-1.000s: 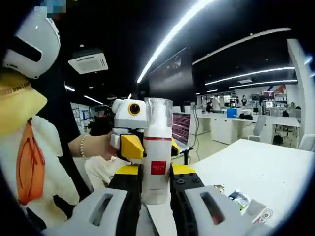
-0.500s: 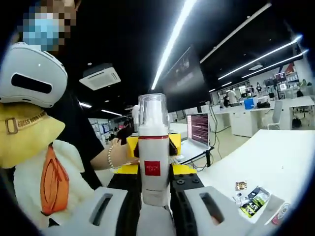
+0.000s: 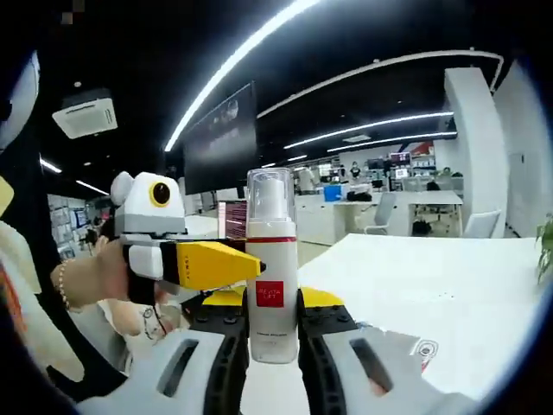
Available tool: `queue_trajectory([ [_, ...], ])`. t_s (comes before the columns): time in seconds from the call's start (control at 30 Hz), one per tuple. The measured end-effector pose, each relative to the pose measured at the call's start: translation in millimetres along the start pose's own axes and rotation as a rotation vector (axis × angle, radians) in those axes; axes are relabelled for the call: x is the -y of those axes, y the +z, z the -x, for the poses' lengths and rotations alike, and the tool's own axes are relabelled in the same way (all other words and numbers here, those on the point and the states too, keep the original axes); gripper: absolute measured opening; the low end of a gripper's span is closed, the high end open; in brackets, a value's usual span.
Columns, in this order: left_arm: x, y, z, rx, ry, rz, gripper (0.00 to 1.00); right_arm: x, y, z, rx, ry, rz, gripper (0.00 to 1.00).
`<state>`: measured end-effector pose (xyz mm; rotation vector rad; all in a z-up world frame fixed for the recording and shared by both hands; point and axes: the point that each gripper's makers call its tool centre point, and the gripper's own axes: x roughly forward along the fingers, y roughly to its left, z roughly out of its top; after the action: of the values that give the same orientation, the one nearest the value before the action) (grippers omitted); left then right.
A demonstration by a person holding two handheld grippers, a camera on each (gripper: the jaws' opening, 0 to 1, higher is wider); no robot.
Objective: Arrange the skincare products in the storage area until every visible bottle or jar stands upright without overlapping.
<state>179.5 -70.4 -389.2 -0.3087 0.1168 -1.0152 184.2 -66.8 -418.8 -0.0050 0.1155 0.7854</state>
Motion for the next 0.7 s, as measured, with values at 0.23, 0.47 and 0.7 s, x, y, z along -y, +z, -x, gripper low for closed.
queue_trajectory([
  [0.23, -1.2, -2.7, -10, 0.024, 0.145, -0.052, 0.16, 9, -9.4, 7, -0.01, -0.175, 0.186, 0.2],
  [0.47, 5.2, -16.1, -13, -0.053, 0.16, -0.166, 0.16, 15, -22.3, 12, -0.047, -0.213, 0.247, 0.2],
  [0.7, 8.2, -26.0, -15, -0.12, 0.082, -0.162, 0.16, 19, -30.2, 20, -0.059, -0.201, 0.254, 0.21],
])
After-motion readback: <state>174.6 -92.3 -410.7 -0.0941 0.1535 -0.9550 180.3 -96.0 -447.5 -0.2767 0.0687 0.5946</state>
